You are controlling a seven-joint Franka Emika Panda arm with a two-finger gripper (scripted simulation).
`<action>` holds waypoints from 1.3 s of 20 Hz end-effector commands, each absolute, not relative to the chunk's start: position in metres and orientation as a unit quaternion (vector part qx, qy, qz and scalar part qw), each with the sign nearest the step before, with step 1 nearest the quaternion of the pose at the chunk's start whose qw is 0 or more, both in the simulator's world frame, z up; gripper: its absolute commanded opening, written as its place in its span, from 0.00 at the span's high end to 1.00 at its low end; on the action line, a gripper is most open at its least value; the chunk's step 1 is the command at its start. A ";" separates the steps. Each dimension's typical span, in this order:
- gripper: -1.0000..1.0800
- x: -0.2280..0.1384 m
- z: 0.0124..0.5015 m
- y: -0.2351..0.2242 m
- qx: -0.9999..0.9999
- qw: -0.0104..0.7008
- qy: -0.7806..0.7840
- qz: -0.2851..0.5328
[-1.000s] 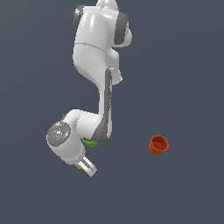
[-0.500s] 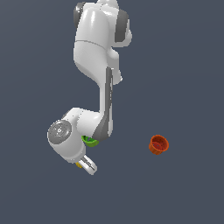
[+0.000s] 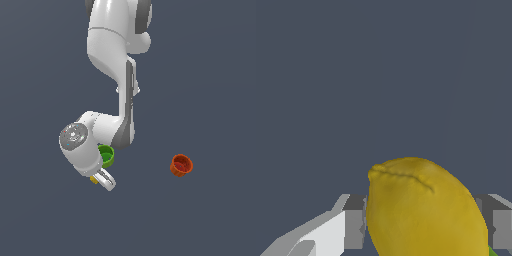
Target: Pick up a designated object from a clutter of objects.
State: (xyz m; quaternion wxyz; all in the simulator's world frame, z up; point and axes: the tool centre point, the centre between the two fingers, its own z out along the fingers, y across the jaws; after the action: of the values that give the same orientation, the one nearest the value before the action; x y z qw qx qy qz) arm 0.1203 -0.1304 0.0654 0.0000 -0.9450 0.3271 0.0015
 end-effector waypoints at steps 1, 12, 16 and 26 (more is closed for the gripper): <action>1.00 0.112 0.080 -0.123 -0.945 0.000 0.327 0.001; 1.00 0.062 0.156 -0.080 -0.945 0.001 0.327 0.001; 1.00 0.043 0.185 -0.064 -0.945 0.001 0.327 0.001; 1.00 -0.005 0.262 -0.022 -0.945 0.000 0.327 0.000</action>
State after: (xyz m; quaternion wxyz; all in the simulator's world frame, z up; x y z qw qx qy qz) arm 0.0029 -0.0286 0.2493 0.0000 -0.9451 0.3269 0.0006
